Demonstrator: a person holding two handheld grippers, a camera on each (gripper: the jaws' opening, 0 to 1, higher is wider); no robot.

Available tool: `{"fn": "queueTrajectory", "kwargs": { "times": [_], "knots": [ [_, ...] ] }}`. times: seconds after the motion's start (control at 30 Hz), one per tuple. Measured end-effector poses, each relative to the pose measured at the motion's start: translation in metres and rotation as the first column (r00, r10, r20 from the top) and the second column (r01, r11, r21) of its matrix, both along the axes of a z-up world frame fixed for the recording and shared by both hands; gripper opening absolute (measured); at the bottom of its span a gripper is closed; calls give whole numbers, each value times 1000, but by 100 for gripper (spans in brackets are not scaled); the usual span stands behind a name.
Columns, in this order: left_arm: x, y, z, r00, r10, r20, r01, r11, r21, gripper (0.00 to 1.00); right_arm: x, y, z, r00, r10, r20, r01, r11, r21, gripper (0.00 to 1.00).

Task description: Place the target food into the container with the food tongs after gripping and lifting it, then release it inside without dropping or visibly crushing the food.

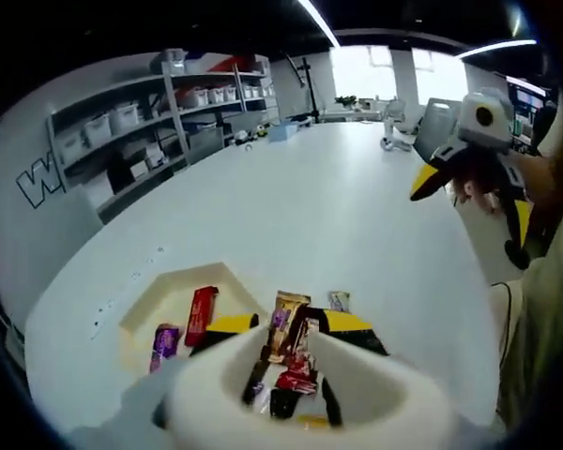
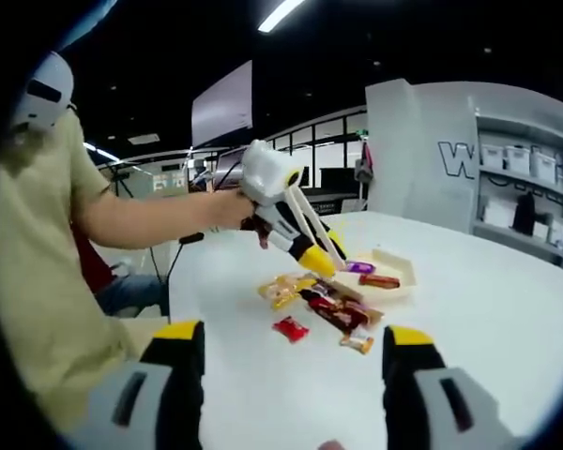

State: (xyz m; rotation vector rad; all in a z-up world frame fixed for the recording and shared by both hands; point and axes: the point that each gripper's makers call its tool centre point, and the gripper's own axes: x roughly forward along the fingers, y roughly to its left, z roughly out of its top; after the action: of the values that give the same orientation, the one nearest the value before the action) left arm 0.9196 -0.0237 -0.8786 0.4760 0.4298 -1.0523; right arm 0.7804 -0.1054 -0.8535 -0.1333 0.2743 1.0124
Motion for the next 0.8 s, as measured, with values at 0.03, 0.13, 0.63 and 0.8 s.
{"fn": "queueTrajectory", "kwargs": {
  "times": [0.03, 0.13, 0.63, 0.8],
  "knots": [
    [-1, 0, -1, 1000, -2, -2, 2, 1000, -1, 24, 0, 0, 0, 1000, 0, 1, 0, 1000, 0, 76],
    [-4, 0, -5, 1000, -13, -2, 13, 1000, 5, 25, -1, 0, 0, 1000, 0, 1, 0, 1000, -1, 76],
    [-12, -12, -28, 996, -86, -5, 86, 996, 24, 25, -1, -1, -1, 1000, -3, -3, 3, 1000, -2, 76],
    [-11, -16, -37, 996, -93, -7, 94, 995, 42, 25, -1, -2, -1, 1000, -4, -2, 4, 1000, -1, 76]
  ]
}}
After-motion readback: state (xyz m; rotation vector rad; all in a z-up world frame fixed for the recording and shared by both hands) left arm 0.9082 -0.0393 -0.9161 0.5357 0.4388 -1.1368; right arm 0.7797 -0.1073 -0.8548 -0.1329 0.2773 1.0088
